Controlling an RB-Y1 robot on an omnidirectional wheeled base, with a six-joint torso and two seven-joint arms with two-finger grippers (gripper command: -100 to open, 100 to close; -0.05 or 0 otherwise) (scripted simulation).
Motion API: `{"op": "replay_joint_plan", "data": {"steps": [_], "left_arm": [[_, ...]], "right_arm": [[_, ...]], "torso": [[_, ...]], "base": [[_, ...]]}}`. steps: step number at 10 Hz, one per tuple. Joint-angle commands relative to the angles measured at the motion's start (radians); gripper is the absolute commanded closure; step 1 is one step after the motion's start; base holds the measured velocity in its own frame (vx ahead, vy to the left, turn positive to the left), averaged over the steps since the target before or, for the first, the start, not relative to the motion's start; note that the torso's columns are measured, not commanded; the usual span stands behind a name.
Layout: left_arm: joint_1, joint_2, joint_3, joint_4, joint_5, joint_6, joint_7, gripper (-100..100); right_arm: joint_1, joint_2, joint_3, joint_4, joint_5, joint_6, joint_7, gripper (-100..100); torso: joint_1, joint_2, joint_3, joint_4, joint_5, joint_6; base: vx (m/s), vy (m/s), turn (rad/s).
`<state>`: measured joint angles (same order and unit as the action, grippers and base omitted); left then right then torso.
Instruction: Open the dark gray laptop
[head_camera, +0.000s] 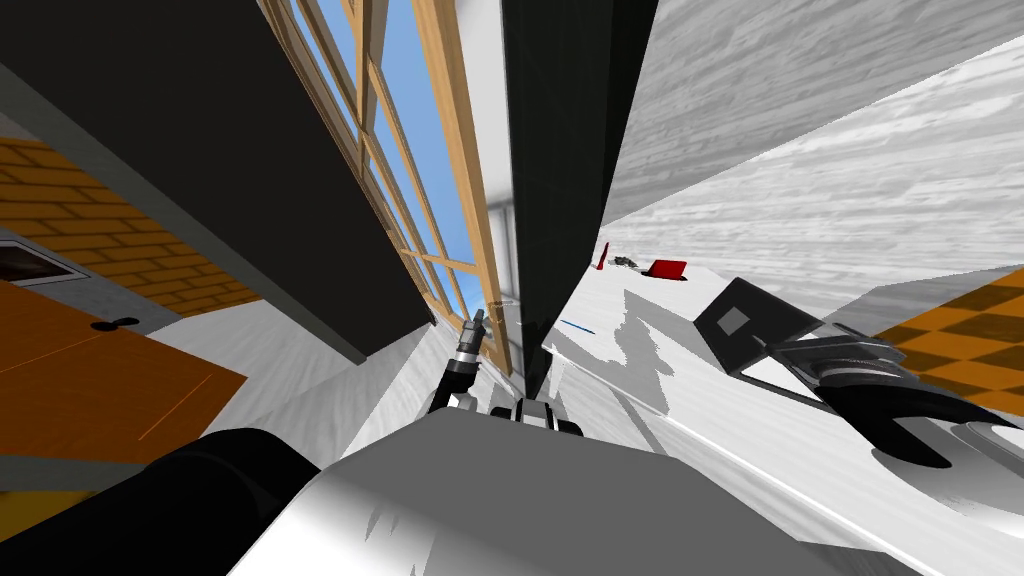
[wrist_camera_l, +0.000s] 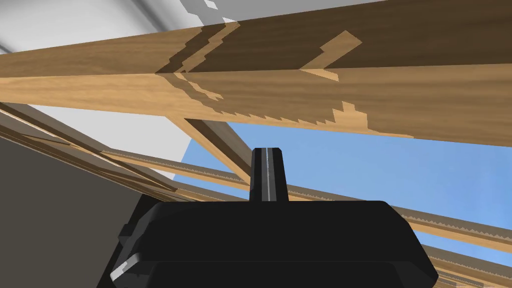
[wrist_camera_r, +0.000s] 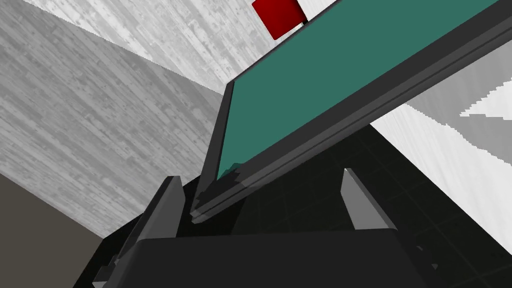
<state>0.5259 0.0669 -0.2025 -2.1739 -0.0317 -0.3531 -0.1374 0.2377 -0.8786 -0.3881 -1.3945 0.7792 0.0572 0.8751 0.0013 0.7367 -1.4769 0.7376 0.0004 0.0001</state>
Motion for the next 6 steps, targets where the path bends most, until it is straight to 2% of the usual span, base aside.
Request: {"op": "replay_joint_plan", "data": {"steps": [1, 2, 3, 6], "left_arm": [[0.0, 0.0, 0.0, 0.0, 0.0, 0.0, 0.0, 0], [0.0, 0.0, 0.0, 0.0, 0.0, 0.0, 0.0, 0], [0.0, 0.0, 0.0, 0.0, 0.0, 0.0, 0.0, 0], [0.0, 0.0, 0.0, 0.0, 0.0, 0.0, 0.0, 0]], "right_arm": [[0.001, -0.002, -0.002, 0.002, 0.002, 0.002, 0.003, -100], [0.001, -0.002, -0.002, 0.002, 0.001, 0.002, 0.003, 100], [-0.017, 0.002, -0.005, 0.02, -0.031, -0.006, -0.032, 100], [-0.042, 0.009, -0.005, 0.047, -0.079, -0.021, -0.084, 100]], "torso": [[-0.001, 0.001, 0.001, 0.0, 0.0, 0.0], [-0.002, 0.002, 0.001, 0.0, -0.001, -0.001], [-0.001, 0.001, 0.001, -0.001, -0.002, -0.003], [-0.005, 0.003, 0.002, 0.001, -0.001, 0.002]], "base": [[0.0, 0.0, 0.0], [0.002, -0.006, -0.022], [-0.041, -0.051, 0.006], [-0.067, -0.078, 0.015]]}}
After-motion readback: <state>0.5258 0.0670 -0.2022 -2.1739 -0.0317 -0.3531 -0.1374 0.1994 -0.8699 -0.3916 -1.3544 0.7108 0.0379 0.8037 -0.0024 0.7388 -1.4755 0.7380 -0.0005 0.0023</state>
